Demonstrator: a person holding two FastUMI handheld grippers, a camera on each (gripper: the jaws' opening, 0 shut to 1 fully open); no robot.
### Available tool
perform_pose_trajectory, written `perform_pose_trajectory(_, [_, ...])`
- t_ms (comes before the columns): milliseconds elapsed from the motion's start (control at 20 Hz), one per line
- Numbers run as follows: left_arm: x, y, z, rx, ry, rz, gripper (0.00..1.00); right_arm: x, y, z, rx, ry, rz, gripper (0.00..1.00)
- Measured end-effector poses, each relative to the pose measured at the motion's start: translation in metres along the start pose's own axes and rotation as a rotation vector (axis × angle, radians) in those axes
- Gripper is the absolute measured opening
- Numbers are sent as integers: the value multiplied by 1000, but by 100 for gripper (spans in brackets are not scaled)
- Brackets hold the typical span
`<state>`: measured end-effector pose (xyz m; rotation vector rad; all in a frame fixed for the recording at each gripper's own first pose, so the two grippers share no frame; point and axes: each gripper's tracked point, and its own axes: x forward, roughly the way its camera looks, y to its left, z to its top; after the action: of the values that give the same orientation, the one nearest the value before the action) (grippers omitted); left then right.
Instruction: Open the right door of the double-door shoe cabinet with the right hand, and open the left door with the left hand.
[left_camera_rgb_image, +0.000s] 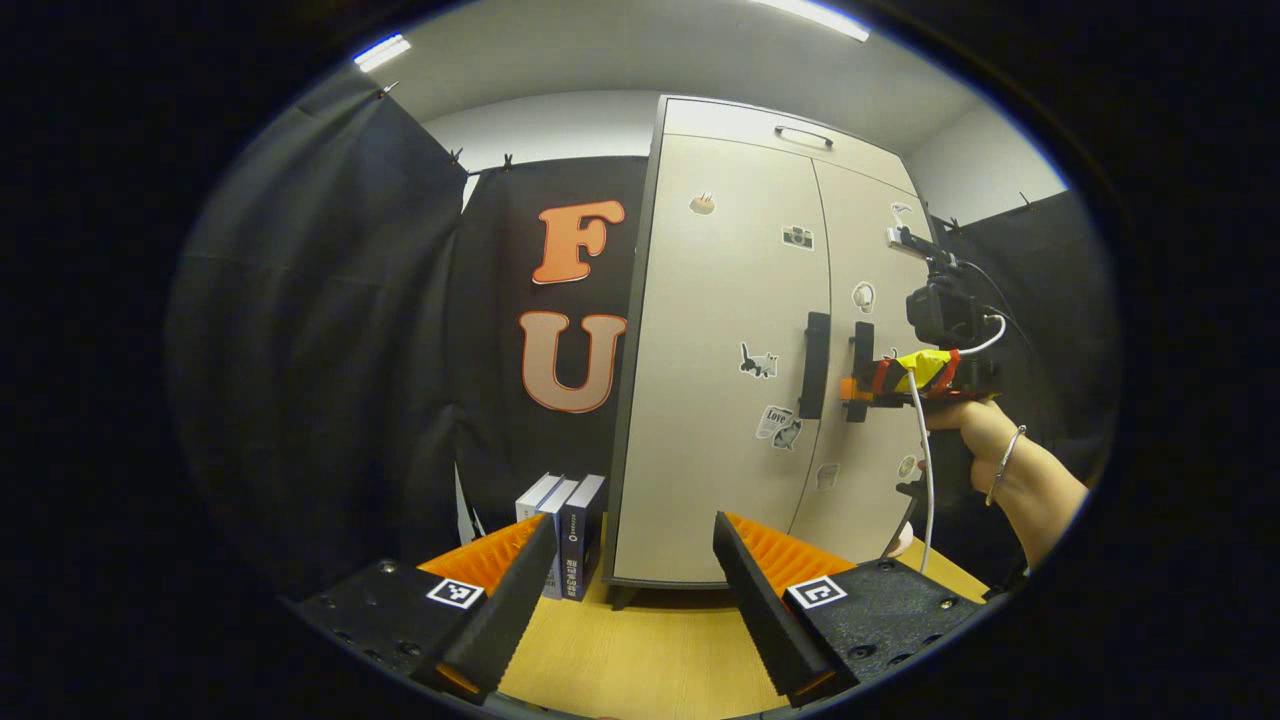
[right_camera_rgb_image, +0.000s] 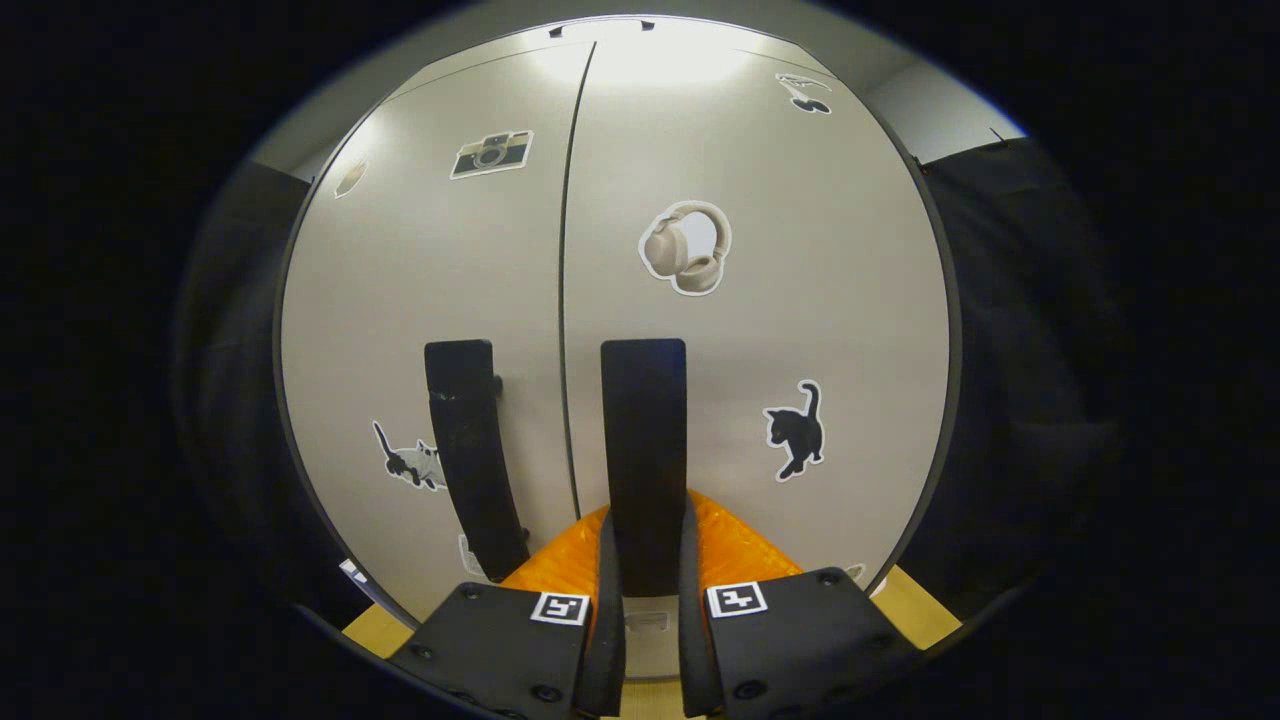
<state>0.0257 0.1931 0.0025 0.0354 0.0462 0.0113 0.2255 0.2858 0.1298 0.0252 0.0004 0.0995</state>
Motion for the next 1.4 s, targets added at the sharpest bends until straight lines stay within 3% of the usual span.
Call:
perform_pose_trajectory(100, [-2, 2, 0, 3, -1, 8, 95, -3, 0, 0, -3, 5, 12, 24])
perform_pose_trajectory(1400, [-52, -36, 16, -30, -24, 7, 95, -56, -22, 1, -56, 12, 111, 24])
